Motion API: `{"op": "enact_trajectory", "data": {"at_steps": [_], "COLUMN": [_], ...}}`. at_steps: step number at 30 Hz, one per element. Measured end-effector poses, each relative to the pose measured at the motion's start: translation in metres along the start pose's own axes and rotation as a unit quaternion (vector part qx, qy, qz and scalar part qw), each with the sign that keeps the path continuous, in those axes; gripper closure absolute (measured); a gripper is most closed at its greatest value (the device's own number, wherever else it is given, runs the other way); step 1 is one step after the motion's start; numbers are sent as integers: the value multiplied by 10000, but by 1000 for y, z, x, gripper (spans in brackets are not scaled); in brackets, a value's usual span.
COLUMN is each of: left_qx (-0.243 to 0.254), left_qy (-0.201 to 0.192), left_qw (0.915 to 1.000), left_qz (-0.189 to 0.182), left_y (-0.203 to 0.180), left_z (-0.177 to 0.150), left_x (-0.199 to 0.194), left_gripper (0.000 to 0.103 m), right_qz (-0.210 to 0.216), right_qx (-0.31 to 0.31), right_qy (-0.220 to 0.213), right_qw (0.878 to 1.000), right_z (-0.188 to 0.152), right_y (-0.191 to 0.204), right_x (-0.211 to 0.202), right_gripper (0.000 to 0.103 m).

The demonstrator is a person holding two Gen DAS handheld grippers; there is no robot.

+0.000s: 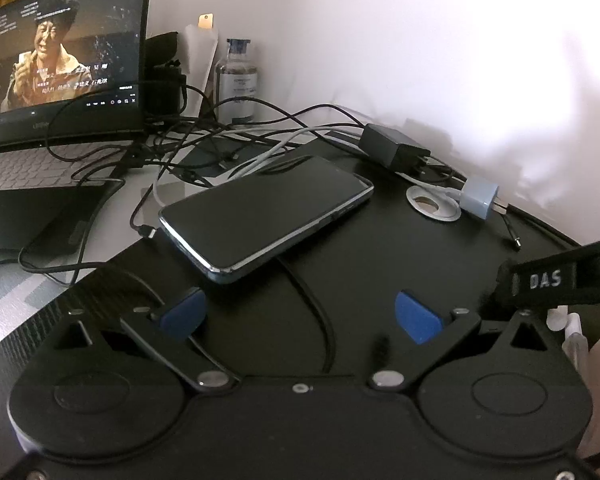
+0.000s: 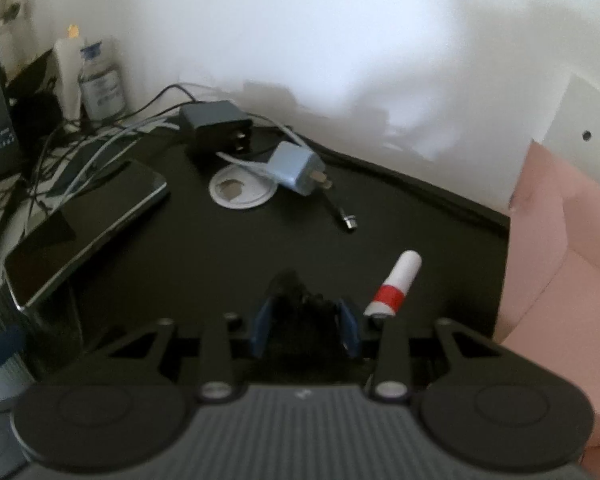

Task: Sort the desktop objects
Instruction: 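Close the right tool on the black fabric item and lift it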

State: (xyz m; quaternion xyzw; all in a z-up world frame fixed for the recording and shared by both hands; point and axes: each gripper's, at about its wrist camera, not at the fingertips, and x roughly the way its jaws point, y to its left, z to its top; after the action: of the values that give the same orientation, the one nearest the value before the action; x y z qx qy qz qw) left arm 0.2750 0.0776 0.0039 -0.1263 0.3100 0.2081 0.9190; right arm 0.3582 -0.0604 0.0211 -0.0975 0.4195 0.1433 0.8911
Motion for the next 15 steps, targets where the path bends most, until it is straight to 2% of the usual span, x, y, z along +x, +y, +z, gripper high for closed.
{"op": "enact_trajectory", "data": {"at_steps": [13, 15], "left_qx": [0, -7], "left_qy": [-5, -7], "left_qw": [10000, 10000], "left_qz": [13, -5], "left_y": [-2, -2], "left_z": [-1, -1], "left_x": [1, 1], "left_gripper": [0, 0], "right_qz": [-86, -128], "right_qx": [-29, -41], "right_qy": [-51, -153], "right_qw": [9999, 9998], "right_z": [5, 4], "right_y": [10, 10], "right_x": [11, 9], "right_gripper": [67, 70]}}
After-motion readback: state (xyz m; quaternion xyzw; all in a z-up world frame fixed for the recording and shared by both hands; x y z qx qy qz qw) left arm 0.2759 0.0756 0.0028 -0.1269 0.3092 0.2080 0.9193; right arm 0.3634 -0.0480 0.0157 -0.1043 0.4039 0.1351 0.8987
